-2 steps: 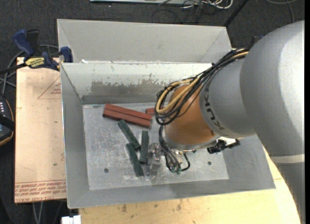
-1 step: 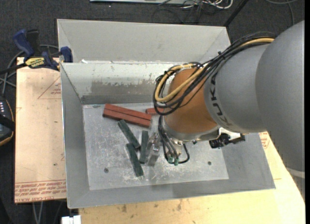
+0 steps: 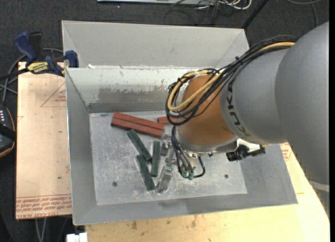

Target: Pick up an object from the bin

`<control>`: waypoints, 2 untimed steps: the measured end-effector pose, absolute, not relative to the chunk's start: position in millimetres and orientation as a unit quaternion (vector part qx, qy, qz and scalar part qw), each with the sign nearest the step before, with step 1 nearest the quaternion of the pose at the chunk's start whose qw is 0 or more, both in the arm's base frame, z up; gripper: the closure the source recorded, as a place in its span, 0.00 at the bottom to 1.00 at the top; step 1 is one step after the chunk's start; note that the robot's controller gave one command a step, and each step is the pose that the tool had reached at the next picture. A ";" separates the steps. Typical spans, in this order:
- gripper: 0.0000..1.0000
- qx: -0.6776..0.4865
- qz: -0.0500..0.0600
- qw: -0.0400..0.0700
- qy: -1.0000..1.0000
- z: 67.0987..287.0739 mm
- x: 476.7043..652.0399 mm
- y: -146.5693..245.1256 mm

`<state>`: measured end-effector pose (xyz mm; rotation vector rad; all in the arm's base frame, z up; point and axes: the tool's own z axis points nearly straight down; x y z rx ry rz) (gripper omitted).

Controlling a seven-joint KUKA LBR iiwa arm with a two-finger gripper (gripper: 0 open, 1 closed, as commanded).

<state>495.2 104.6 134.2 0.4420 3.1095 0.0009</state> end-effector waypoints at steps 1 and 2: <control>0.00 0.218 0.001 0.001 0.976 69.8 564.0 104.8; 1.00 0.218 0.005 0.014 0.976 78.9 570.6 104.6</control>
Offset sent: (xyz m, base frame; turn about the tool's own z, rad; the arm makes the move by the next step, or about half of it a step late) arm 0.0668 -0.0010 -0.0642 0.1604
